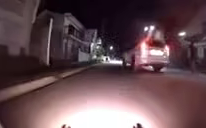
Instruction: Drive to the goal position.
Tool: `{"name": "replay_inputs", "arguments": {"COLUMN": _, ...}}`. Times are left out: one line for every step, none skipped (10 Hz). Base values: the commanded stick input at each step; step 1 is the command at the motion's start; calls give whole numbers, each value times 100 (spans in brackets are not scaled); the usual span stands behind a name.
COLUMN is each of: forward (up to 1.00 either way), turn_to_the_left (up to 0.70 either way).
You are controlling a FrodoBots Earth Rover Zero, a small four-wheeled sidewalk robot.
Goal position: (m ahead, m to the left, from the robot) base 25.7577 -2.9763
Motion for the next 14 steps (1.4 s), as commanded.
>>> {"name": "replay_inputs", "arguments": {"forward": 85, "turn_to_the_left": 0}}
{"name": "replay_inputs", "arguments": {"forward": 85, "turn_to_the_left": -6}}
{"name": "replay_inputs", "arguments": {"forward": 85, "turn_to_the_left": -34}}
{"name": "replay_inputs", "arguments": {"forward": 85, "turn_to_the_left": -34}}
{"name": "replay_inputs", "arguments": {"forward": 85, "turn_to_the_left": -7}}
{"name": "replay_inputs", "arguments": {"forward": 85, "turn_to_the_left": 0}}
{"name": "replay_inputs", "arguments": {"forward": 85, "turn_to_the_left": 0}}
{"name": "replay_inputs", "arguments": {"forward": 85, "turn_to_the_left": 0}}
{"name": "replay_inputs", "arguments": {"forward": 85, "turn_to_the_left": 0}}
{"name": "replay_inputs", "arguments": {"forward": 85, "turn_to_the_left": 0}}
{"name": "replay_inputs", "arguments": {"forward": 85, "turn_to_the_left": 0}}
{"name": "replay_inputs", "arguments": {"forward": 85, "turn_to_the_left": 0}}
{"name": "replay_inputs", "arguments": {"forward": 85, "turn_to_the_left": 0}}
{"name": "replay_inputs", "arguments": {"forward": 85, "turn_to_the_left": 0}}
